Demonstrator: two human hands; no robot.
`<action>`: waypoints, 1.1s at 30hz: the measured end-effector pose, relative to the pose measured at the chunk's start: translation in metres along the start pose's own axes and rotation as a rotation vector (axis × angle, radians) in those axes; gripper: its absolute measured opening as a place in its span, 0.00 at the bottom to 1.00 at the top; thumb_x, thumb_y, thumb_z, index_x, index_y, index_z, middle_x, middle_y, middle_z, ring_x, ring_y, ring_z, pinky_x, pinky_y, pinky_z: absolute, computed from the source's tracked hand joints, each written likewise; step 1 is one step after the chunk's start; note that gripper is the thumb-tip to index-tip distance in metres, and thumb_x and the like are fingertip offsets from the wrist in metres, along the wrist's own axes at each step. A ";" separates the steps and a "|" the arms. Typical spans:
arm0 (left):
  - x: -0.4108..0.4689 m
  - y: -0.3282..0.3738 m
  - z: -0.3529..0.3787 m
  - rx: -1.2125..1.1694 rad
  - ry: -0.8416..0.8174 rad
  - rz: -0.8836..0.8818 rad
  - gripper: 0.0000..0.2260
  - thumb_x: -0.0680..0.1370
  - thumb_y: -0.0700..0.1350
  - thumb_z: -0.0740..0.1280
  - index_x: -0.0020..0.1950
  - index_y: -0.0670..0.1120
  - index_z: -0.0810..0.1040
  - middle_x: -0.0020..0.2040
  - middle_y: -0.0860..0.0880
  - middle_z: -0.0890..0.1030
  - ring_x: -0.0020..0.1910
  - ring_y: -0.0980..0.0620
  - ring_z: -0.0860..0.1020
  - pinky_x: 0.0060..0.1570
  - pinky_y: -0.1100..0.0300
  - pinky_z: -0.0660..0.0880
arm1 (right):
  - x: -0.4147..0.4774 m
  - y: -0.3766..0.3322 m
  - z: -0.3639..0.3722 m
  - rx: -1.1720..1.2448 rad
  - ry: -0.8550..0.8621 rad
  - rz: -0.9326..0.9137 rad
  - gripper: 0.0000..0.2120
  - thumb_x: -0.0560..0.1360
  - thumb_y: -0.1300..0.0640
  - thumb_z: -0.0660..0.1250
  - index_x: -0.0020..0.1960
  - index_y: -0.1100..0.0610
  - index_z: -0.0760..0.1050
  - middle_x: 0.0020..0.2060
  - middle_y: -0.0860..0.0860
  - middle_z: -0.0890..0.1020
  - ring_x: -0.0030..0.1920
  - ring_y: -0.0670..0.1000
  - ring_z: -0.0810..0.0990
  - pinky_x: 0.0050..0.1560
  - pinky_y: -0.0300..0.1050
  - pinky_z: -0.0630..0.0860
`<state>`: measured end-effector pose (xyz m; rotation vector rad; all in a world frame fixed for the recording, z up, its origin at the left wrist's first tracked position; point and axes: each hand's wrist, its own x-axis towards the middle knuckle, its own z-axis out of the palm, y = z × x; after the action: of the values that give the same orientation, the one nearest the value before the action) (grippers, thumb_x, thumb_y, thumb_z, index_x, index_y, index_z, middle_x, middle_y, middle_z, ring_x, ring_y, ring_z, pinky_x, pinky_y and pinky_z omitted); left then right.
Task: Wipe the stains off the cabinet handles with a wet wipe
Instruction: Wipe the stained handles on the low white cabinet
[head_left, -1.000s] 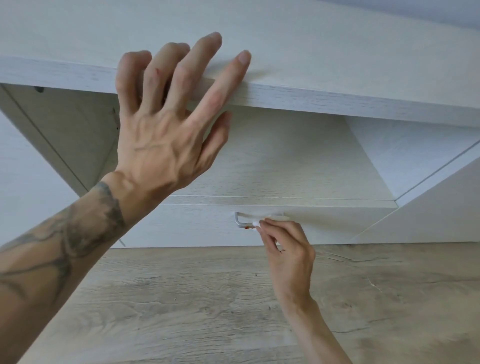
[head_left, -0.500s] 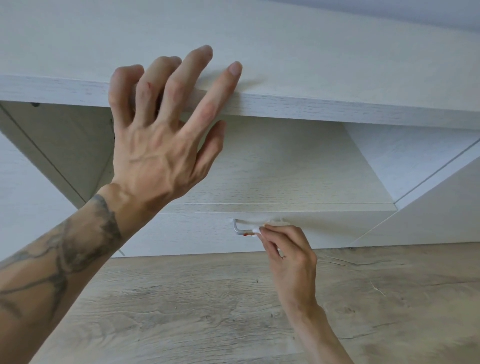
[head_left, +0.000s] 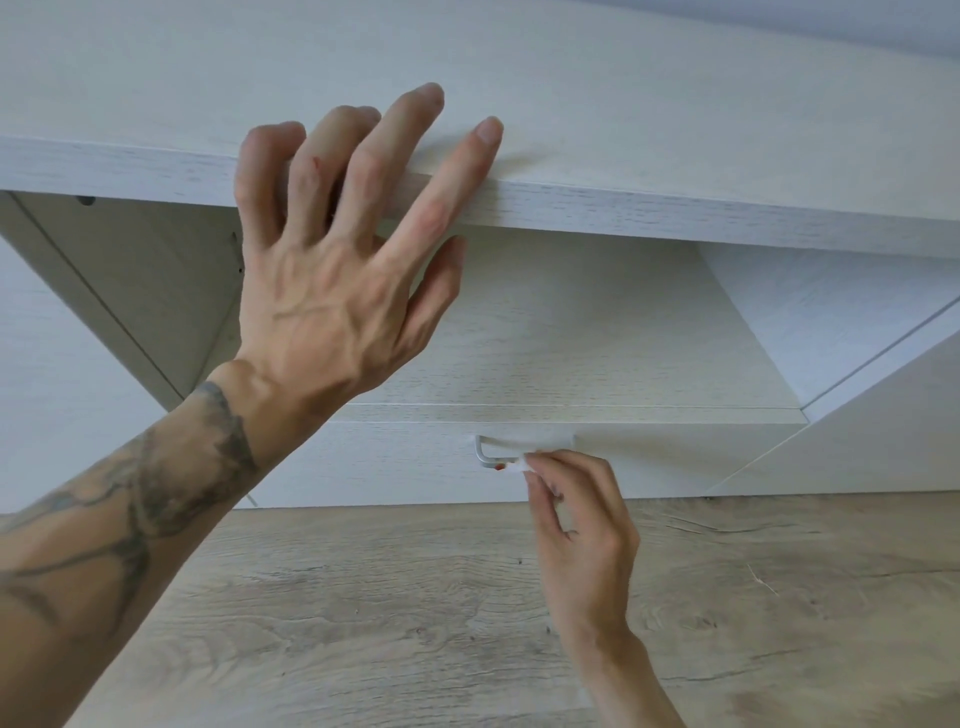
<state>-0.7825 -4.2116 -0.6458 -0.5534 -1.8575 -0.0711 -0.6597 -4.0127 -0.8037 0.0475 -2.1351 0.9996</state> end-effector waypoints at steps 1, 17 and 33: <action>0.000 0.000 0.000 -0.001 0.001 0.001 0.24 0.85 0.48 0.64 0.81 0.49 0.68 0.75 0.39 0.74 0.68 0.41 0.67 0.66 0.40 0.61 | -0.002 -0.005 0.006 0.015 -0.038 -0.017 0.09 0.75 0.68 0.74 0.55 0.62 0.86 0.52 0.52 0.83 0.51 0.42 0.83 0.55 0.32 0.80; -0.001 -0.003 0.002 0.010 0.000 0.001 0.23 0.85 0.49 0.62 0.81 0.49 0.68 0.75 0.39 0.75 0.67 0.41 0.67 0.66 0.40 0.60 | -0.008 0.004 0.022 -0.035 -0.010 -0.013 0.09 0.74 0.66 0.77 0.54 0.63 0.87 0.52 0.53 0.87 0.53 0.46 0.86 0.55 0.42 0.85; 0.000 -0.001 -0.003 0.002 -0.041 -0.022 0.23 0.86 0.49 0.62 0.82 0.49 0.67 0.75 0.40 0.75 0.67 0.42 0.66 0.67 0.41 0.60 | -0.008 0.019 0.009 -0.107 0.027 -0.007 0.09 0.72 0.68 0.77 0.52 0.64 0.87 0.51 0.55 0.87 0.52 0.52 0.88 0.53 0.49 0.86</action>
<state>-0.7807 -4.2136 -0.6444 -0.5366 -1.9036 -0.0730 -0.6662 -4.0080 -0.8251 -0.0106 -2.1585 0.8760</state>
